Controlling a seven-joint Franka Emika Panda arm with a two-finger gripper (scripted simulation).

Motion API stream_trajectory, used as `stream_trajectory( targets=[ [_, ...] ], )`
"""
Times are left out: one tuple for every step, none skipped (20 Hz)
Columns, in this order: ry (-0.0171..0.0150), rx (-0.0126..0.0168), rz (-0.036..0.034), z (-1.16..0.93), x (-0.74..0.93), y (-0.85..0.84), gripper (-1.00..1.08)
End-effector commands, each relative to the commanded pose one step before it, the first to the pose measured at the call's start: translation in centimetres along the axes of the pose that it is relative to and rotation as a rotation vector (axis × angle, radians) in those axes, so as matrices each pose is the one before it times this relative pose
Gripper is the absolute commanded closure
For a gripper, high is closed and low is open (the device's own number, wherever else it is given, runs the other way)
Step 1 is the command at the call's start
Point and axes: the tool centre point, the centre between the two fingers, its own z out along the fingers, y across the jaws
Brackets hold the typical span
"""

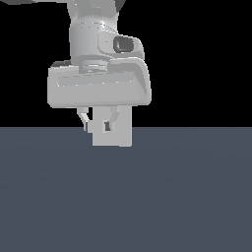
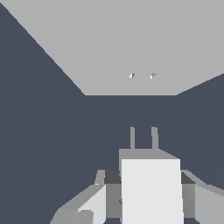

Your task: Plug the charger into the wall socket.

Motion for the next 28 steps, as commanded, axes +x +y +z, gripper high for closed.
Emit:
stream_trajectory(
  targets=[
    [-0.00031, -0.00073, 0.00479, -0.06, 0.084, -0.062, 1.08],
    [0.0, 0.0, 0.0, 0.011, 0.013, 0.043, 1.08],
    [-0.00019, 0.00015, -0.00042, 0.015, -0.001, 0.005, 1.08],
    [0.0, 0.0, 0.0, 0.0, 0.0, 0.0, 1.08],
    [0.0, 0.0, 0.0, 0.0, 0.0, 0.0, 1.08],
    [0.0, 0.0, 0.0, 0.0, 0.0, 0.0, 1.08],
    [0.0, 0.0, 0.0, -0.001, -0.01, 0.012, 1.08],
    [0.0, 0.0, 0.0, 0.002, 0.019, 0.001, 1.08],
    [0.0, 0.0, 0.0, 0.007, 0.057, 0.002, 1.08],
    [0.0, 0.0, 0.0, 0.012, 0.095, 0.003, 1.08],
    [0.0, 0.0, 0.0, 0.016, 0.134, 0.004, 1.08],
    [-0.00028, 0.00022, -0.00033, 0.032, 0.167, -0.014, 1.08],
    [0.0, 0.0, 0.0, 0.025, 0.21, 0.003, 1.08],
    [0.0, 0.0, 0.0, 0.029, 0.248, 0.003, 1.08],
    [0.0, 0.0, 0.0, 0.033, 0.285, 0.002, 1.08],
    [0.0, 0.0, 0.0, 0.037, 0.322, 0.002, 1.08],
    [0.0, 0.0, 0.0, 0.041, 0.359, 0.001, 1.08],
    [0.0, 0.0, 0.0, 0.045, 0.394, 0.001, 1.08],
    [0.0, 0.0, 0.0, 0.048, 0.425, 0.001, 1.08],
    [-0.00005, 0.00048, -0.00003, 0.04, 0.403, 0.001, 1.08],
    [0.0, 0.0, 0.0, 0.041, 0.363, 0.001, 1.08],
    [0.0, 0.0, 0.0, 0.036, 0.324, 0.001, 1.08],
    [0.0, 0.0, 0.0, 0.032, 0.286, 0.0, 1.08],
    [0.0, 0.0, 0.0, 0.027, 0.247, 0.0, 1.08],
    [0.0, 0.0, 0.0, 0.023, 0.21, -0.001, 1.08],
    [0.0, 0.0, 0.0, 0.019, 0.173, -0.002, 1.08],
    [0.0, 0.0, 0.0, 0.014, 0.136, -0.003, 1.08],
    [0.0, 0.0, 0.0, 0.01, 0.099, -0.004, 1.08]
  ],
)
